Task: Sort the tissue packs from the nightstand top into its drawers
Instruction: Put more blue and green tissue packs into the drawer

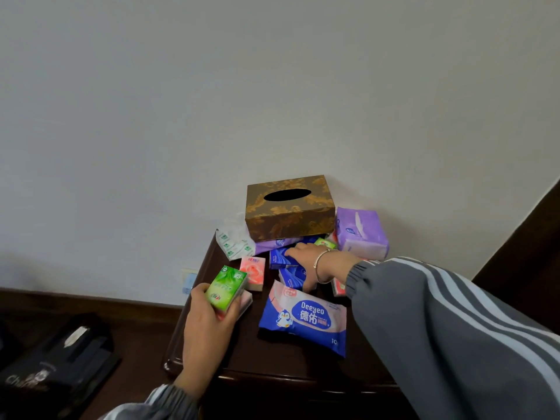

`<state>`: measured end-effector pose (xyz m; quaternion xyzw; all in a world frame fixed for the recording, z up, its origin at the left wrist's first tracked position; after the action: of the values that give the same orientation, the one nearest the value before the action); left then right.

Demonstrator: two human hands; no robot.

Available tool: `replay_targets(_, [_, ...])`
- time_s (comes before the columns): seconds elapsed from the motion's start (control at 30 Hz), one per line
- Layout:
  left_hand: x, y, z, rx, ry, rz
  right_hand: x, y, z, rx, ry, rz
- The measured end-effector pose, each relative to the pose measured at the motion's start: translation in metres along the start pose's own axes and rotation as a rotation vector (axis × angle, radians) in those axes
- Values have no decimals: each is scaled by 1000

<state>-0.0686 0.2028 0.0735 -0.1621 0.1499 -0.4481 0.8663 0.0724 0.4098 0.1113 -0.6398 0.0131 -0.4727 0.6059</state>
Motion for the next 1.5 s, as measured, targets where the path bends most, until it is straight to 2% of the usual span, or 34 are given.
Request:
replay_targets(0.2, [-1, 1, -4, -11, -24, 2, 0, -6, -3, -137, -90, 88])
replay_targets(0.37, [0, 4, -7, -41, -32, 8, -7, -2, 0, -194, -33, -16])
replay_targets(0.5, [0, 4, -8, -46, -27, 14, -12, 2, -2, -108, 20, -48])
replay_targets(0.73, [-2, 4, -12, -44, -18, 27, -14, 9, -5, -189, 40, -84])
replay_targets(1.1, [0, 1, -10, -50, -1, 37, -2, 2, -9, -239, -69, 119])
replay_targets(1.23, [4, -6, 2, -25, 58, 65, 38, -12, 2, -474, -129, 330])
replay_targets(1.33, [8, -14, 25, -3, 95, 77, 92, -10, 35, -860, -126, 593])
replay_targets(1.43, [-7, 5, 68, -50, 138, -57, 146, 19, 78, -1285, -78, 813])
replay_targets(1.5, [-22, 31, 97, -149, 167, -203, 169, 40, 94, -1514, -97, 886])
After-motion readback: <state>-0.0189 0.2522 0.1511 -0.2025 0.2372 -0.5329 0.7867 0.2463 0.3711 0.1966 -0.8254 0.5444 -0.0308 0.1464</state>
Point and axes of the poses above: each hand's wrist, its own x-axis away from the middle knuckle, its own y-axis out of the palm, z = x × y, the point moved 8 cm from there along -x, towards the middle knuckle, and after that the axes turned 13 degrees about -z, right-handed, at the moved point
